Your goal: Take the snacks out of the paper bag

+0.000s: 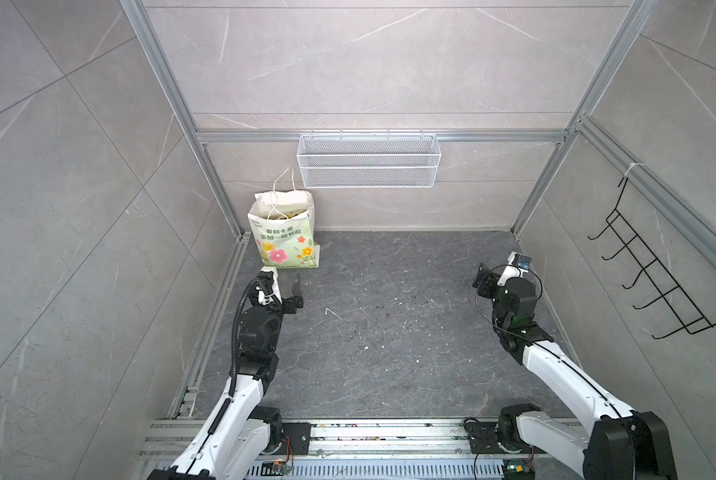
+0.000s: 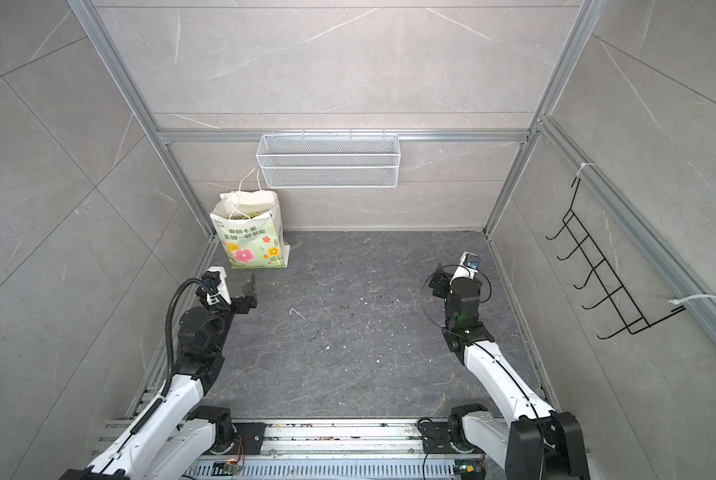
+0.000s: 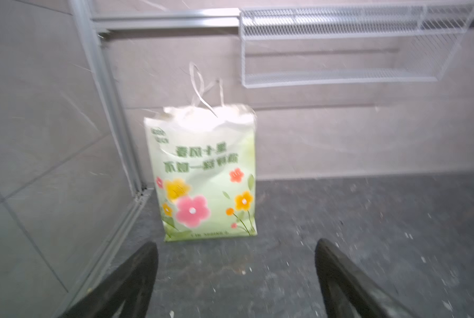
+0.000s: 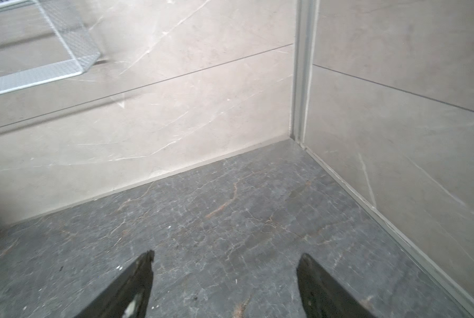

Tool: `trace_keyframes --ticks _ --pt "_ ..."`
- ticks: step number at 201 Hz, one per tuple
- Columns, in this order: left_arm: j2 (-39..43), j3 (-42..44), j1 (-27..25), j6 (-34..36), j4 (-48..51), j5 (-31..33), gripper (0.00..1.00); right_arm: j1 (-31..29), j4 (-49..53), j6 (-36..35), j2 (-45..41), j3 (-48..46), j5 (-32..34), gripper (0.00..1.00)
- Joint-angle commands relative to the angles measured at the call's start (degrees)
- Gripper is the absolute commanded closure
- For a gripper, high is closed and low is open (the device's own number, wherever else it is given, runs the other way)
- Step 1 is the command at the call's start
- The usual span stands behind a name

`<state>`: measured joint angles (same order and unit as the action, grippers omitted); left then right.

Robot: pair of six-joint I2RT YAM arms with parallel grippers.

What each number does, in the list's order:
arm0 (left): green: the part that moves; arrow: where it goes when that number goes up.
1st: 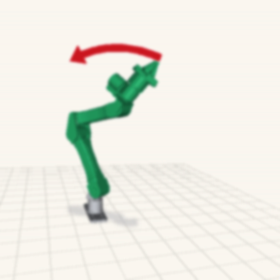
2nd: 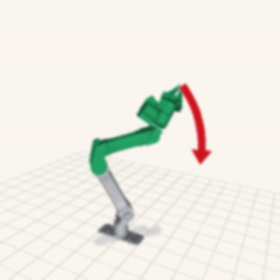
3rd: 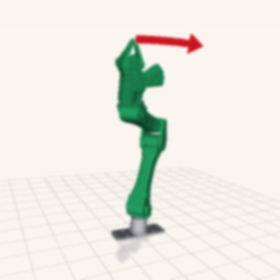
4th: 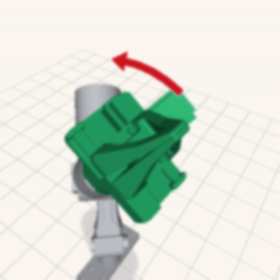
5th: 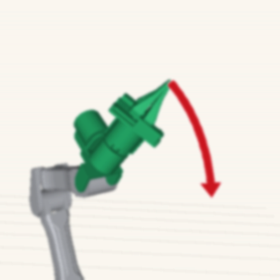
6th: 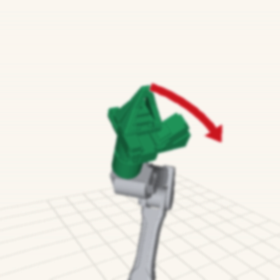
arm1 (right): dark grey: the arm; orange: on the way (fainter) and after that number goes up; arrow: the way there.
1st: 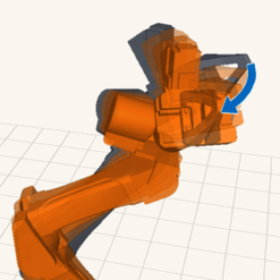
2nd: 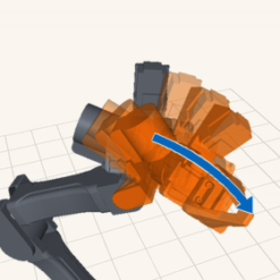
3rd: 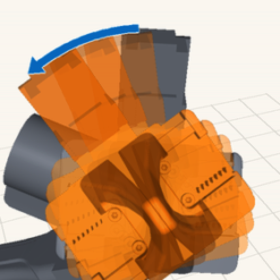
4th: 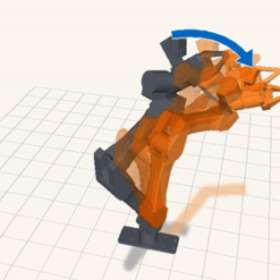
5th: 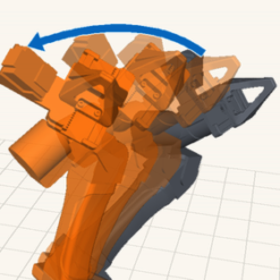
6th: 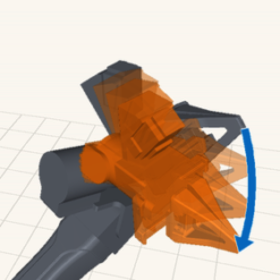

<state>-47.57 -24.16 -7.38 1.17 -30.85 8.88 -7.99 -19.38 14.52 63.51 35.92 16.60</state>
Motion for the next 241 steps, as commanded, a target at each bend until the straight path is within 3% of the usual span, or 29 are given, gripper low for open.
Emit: trace_keyframes --ticks 1,29,56,69,87,124,157,196,241 --pt "-3.21 -6.98 6.35 -3.33 8.43 7.57 0.21 -2.07 8.71 3.32 6.29 5.95 -8.33 0.21" --pt "-13.13 -14.9 20.71 -16.74 10.44 -7.67 0.33 -6.07 8.92 2.75 13.67 12.73 -10.72 0.27" --pt "-26.07 -29.43 24.89 -17.21 20.91 -15.11 0.46 -7.08 10.16 3.73 17.61 16.56 -12.41 0.31" --pt "-31.47 -35.99 26.66 -17.54 25.39 -17.77 0.6 -7.4 10.41 4.02 18.31 17.26 -13.33 0.32" --pt "-37.93 -41.79 29.22 -17.92 25.92 -22.58 0.71 -7.76 10.75 4.28 18.41 17.45 -14.86 0.33" --pt "-55.37 -59.5 30.61 -13.62 32.2 -33.94 0.87 -8.86 12.37 3.93 17.68 17.45 -17.78 0.34" --pt "-67.96 -71.92 30.5 -15.22 36.12 -41.3 0.96 -9.94 13.68 3.77 15.45 16.18 -18.21 0.35" --pt "-82.56 -87.66 30.52 -16.25 42.07 -49.2 1.0 -12.46 15.29 3.88 12.3 15.77 -19.47 0.36" --pt "-97.81 -104.78 30.15 -19.57 49.25 -52.77 1.0 -13.25 14.67 6.29 8.43 12.15 -19.1 0.36"
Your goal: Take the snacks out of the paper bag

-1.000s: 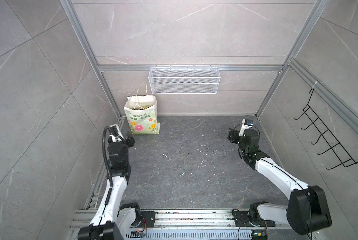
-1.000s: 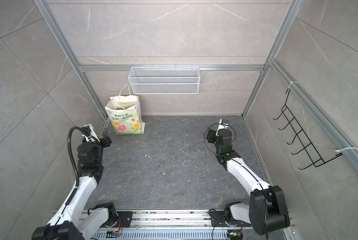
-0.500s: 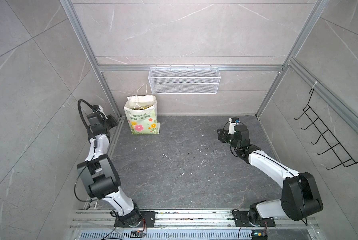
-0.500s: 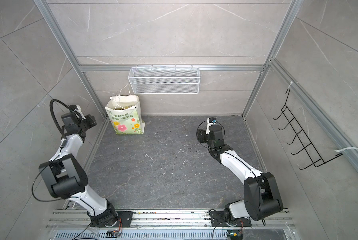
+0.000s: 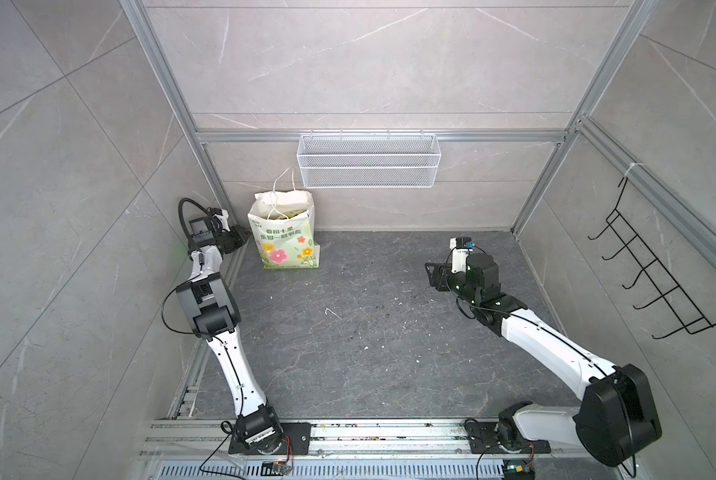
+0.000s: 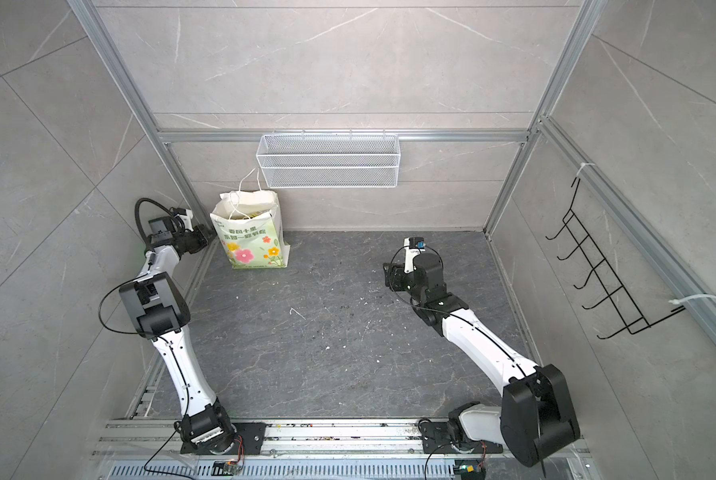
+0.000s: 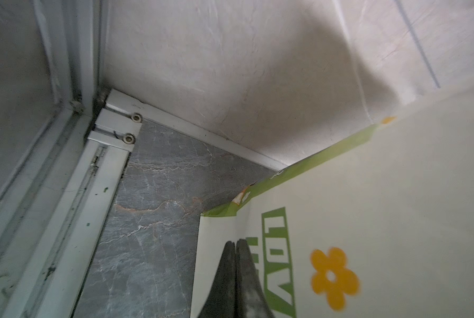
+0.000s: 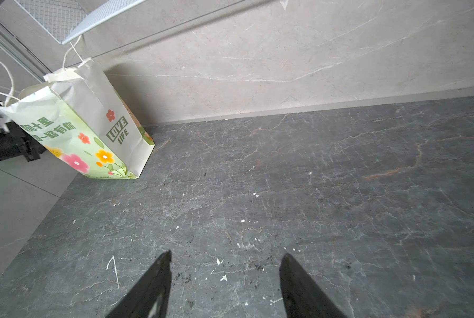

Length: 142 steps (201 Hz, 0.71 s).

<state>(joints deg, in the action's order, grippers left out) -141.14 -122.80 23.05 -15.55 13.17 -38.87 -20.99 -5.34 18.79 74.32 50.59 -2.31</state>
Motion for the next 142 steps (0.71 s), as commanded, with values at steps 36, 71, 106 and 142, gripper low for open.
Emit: trace_keyframes --ticks 36,71,106,142 --pt "-8.4 -9.9 -1.43 -2.96 6.69 -5.78 1.0 -0.31 2.61 1.48 -3.24 -2.14 -0.18 0.36" --pt "-11.82 -14.12 -2.56 -3.08 9.08 -6.81 1.0 -0.28 2.17 1.07 -3.31 -1.74 -0.36 0.36" --pt "-14.28 -17.46 -3.71 -2.81 13.1 -5.67 1.0 -0.31 1.87 1.54 -3.11 -1.15 -0.99 0.36" --pt "-15.1 -17.33 -5.61 -2.32 14.35 -5.97 1.0 -0.27 1.83 1.69 -2.61 -0.34 -1.73 0.36"
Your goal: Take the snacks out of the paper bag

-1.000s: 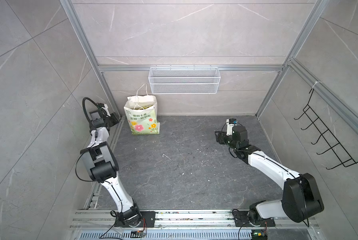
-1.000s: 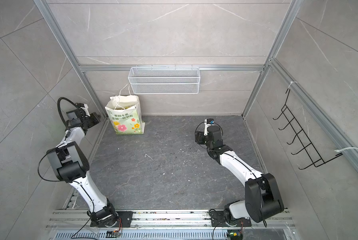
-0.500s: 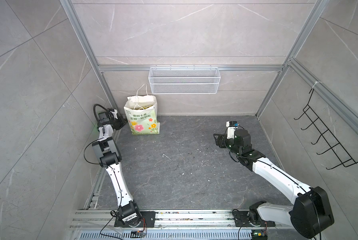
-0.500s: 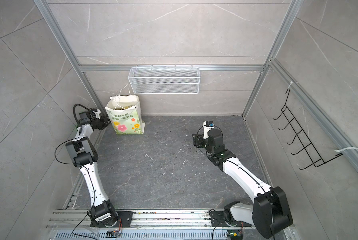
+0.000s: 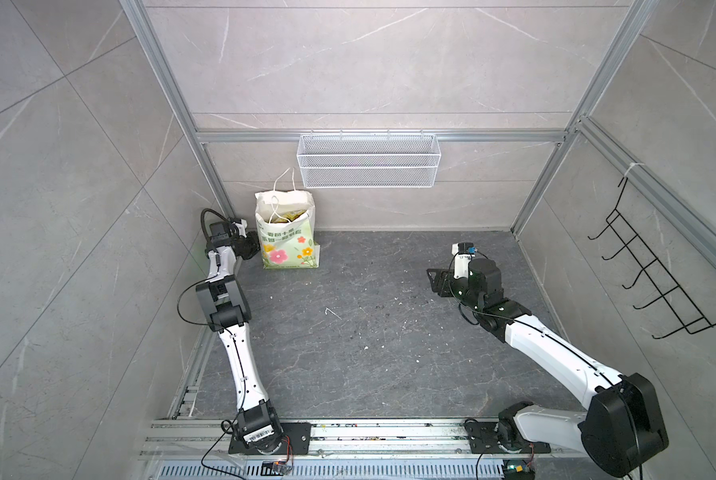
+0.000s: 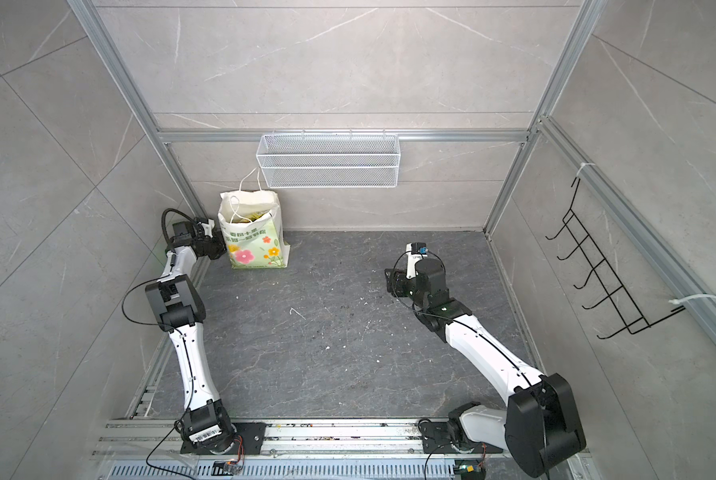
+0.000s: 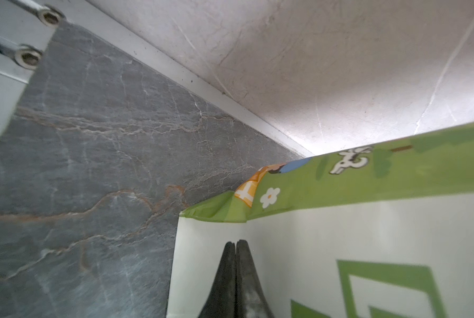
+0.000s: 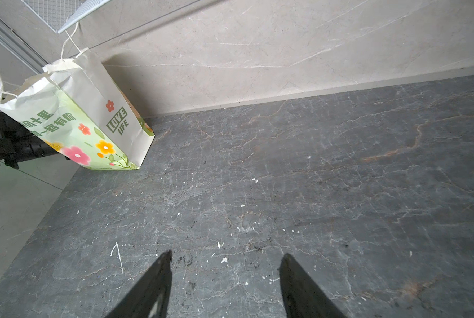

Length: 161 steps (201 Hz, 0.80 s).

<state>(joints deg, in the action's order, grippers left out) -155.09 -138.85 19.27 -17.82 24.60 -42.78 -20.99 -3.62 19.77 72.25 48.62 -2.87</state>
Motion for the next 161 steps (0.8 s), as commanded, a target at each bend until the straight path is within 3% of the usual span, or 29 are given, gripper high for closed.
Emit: trace_keyframes --ticks 1,124,161 --pt "-1.21 -1.31 -1.89 -0.03 3.0 -2.14 1.0 -0.27 0.1 0.71 -0.49 1.64 -1.21 0.36" --pt "7.63 6.97 -7.97 9.79 7.33 -3.97 1.0 -0.32 -2.23 1.5 3.47 4.17 -3.54 0.36" --pt "11.43 11.22 -6.71 6.08 0.03 0.18 1.0 -0.21 -2.27 1.58 3.33 4.45 -3.45 0.36"
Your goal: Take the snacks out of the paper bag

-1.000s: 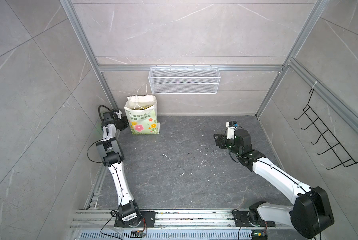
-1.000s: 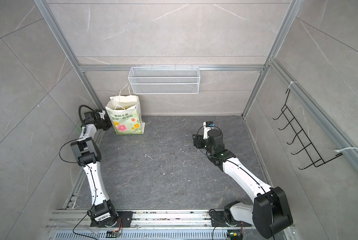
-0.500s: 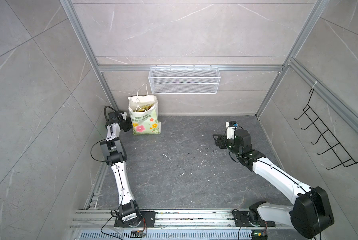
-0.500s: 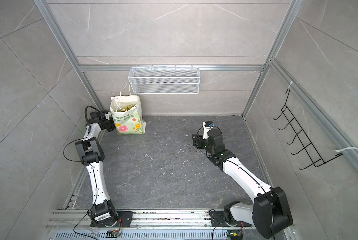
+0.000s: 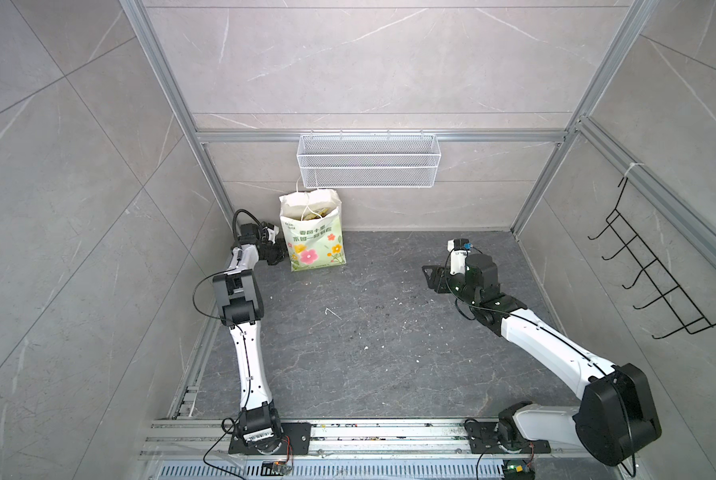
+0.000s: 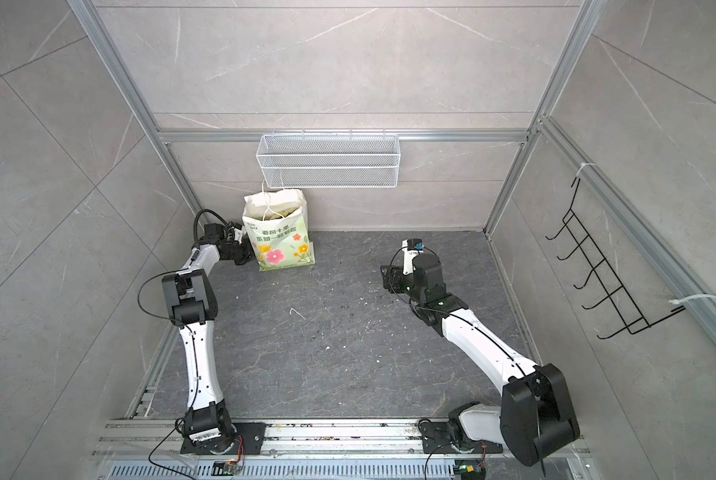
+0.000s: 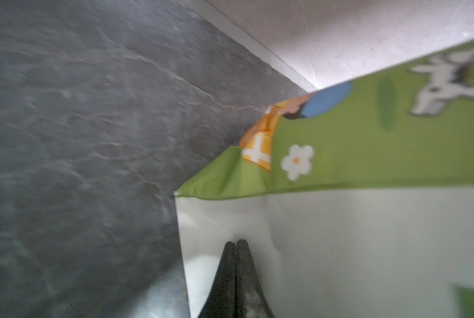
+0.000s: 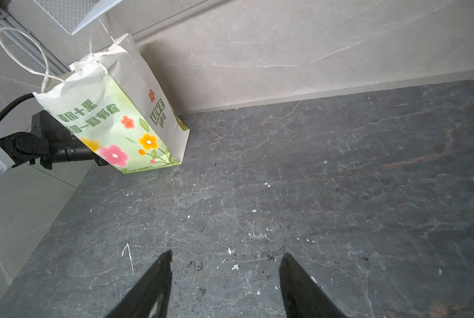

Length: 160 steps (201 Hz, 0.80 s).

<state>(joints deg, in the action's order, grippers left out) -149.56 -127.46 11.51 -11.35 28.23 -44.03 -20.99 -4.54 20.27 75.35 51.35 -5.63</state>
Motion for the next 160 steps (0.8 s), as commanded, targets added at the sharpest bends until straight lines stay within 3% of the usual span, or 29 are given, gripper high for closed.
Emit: trace_keyframes --ticks 1,32,88,160 --pt "5.83 -0.29 1.05 -0.4 -3.52 1.77 1.0 -0.25 -1.35 1.08 0.23 1.73 -0.7 0.36" --pt "1.71 -8.32 1.5 -2.44 -3.71 5.06 1.0 -0.28 -1.31 1.17 0.23 1.79 -0.7 0.36" --pt "-11.61 -20.13 1.71 -23.04 -21.18 -5.7 1.0 -0.39 -2.53 2.26 -1.99 1.22 -1.66 0.36" --pt "-13.22 -20.0 -0.51 -20.62 -20.84 -9.19 1.0 -0.55 -8.12 5.59 -0.4 -0.21 -5.49 0.35"
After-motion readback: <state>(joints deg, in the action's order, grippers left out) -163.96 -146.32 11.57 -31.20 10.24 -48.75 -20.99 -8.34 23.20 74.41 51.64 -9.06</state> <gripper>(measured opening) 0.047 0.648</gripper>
